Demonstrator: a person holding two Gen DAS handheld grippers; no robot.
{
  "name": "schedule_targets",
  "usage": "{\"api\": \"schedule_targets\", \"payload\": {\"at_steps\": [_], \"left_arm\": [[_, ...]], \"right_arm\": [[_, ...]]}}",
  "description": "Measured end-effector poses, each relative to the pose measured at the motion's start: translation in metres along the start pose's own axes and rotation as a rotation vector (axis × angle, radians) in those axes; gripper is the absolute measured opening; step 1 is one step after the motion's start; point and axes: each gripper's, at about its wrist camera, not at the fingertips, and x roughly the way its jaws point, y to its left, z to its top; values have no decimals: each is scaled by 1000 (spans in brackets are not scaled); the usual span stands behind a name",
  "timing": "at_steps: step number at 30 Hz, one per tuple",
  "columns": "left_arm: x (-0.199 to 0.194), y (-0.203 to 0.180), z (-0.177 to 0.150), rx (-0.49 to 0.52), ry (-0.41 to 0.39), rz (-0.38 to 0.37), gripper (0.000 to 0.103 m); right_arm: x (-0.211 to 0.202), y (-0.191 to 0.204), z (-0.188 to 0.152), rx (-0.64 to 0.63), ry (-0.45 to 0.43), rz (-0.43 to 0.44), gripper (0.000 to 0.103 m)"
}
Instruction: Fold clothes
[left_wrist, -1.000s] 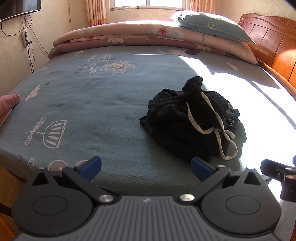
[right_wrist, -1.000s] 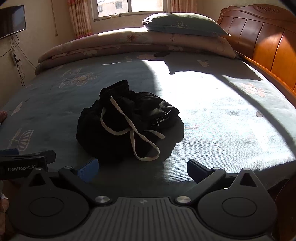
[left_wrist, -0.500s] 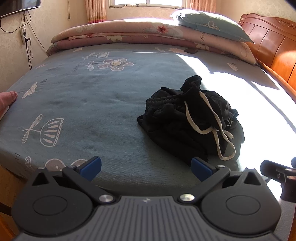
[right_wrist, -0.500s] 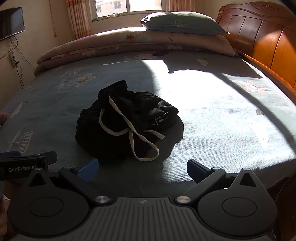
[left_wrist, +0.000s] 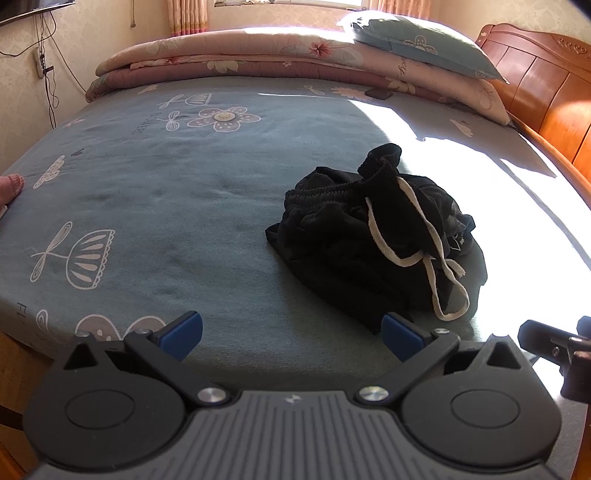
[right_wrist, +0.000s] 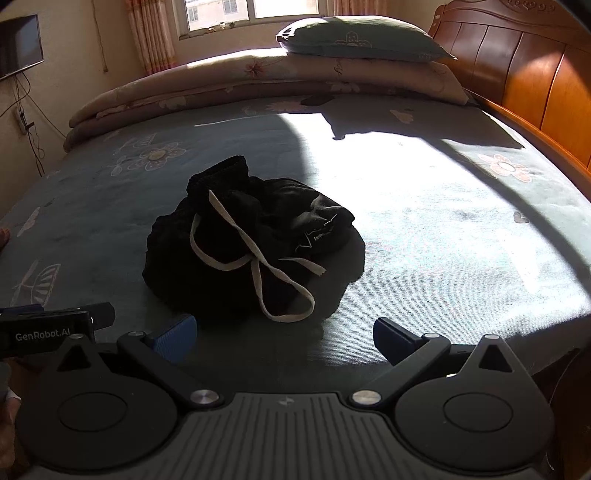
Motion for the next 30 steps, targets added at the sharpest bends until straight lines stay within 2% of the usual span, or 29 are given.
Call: {"api": "schedule_targets", "payload": {"at_steps": [16,30], "left_arm": [[34,3,16,-24,29,-29,103],[51,5,24,-14,43,-60,103]], "right_arm": [[31,-11,17,63,0,80,103],[64,-3,23,48,55,72,103]]}}
